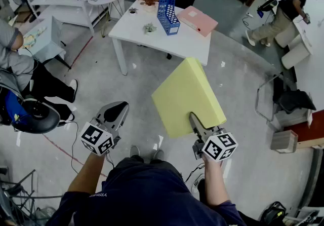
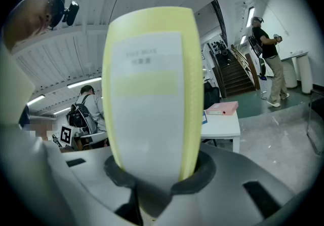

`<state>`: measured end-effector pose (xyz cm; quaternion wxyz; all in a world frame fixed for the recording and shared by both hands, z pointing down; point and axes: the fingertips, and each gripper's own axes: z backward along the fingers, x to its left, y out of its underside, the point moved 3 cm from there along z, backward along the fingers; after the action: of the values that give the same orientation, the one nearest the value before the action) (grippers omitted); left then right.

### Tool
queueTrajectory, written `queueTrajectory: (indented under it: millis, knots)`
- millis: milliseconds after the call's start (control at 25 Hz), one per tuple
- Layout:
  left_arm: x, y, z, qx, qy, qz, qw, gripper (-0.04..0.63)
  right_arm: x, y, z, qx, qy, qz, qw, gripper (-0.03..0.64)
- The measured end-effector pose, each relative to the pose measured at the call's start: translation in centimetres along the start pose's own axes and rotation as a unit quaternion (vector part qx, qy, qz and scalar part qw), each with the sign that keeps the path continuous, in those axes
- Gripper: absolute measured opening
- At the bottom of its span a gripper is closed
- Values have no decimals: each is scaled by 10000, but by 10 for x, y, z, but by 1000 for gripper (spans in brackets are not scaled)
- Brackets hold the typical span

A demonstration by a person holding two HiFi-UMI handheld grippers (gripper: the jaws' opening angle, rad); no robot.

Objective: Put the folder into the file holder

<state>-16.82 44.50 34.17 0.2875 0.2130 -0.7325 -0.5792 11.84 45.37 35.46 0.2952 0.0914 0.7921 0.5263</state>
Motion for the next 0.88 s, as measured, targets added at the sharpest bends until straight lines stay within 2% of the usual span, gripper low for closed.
queueTrajectory:
  millis: [440,880]
  knots:
    - [20,-9,-20,-25,-1,-48,10000,43,-6,-7,-28,75,-19,36,10000,133]
    - [15,-15,-56,42,-107,-188,9998,43,-44,-18,-30,-5,21,-51,10000,133]
